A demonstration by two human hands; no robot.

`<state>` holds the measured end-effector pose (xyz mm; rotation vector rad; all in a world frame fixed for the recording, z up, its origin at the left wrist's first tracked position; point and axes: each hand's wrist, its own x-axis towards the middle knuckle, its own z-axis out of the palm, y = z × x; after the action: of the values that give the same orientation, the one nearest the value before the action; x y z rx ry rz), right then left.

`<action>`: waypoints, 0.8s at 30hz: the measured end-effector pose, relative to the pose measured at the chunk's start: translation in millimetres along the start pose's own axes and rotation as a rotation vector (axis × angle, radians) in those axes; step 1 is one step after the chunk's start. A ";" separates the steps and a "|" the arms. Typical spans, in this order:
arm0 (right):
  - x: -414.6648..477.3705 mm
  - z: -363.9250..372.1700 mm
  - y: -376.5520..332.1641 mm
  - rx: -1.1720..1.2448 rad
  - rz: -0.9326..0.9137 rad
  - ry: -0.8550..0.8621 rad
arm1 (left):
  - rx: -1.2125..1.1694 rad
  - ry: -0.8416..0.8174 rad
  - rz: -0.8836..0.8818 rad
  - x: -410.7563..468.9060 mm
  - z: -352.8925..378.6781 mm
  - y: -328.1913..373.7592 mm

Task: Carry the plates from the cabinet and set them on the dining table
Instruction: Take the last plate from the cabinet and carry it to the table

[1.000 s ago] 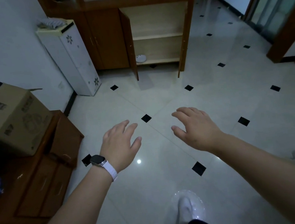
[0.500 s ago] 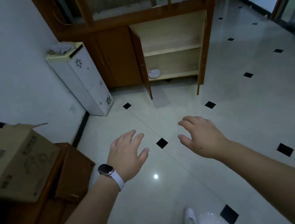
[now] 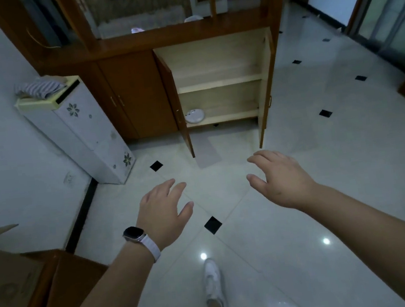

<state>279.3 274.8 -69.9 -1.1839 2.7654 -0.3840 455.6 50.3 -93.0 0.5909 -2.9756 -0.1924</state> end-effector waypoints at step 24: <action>397.8 -4.3 64.7 -0.028 0.204 0.031 | -0.090 -0.080 0.230 466.9 28.7 -98.5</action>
<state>-41.1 30.7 -83.7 -0.8956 2.8912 -0.3464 59.5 -217.2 -100.5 0.2329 -3.0597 -0.3356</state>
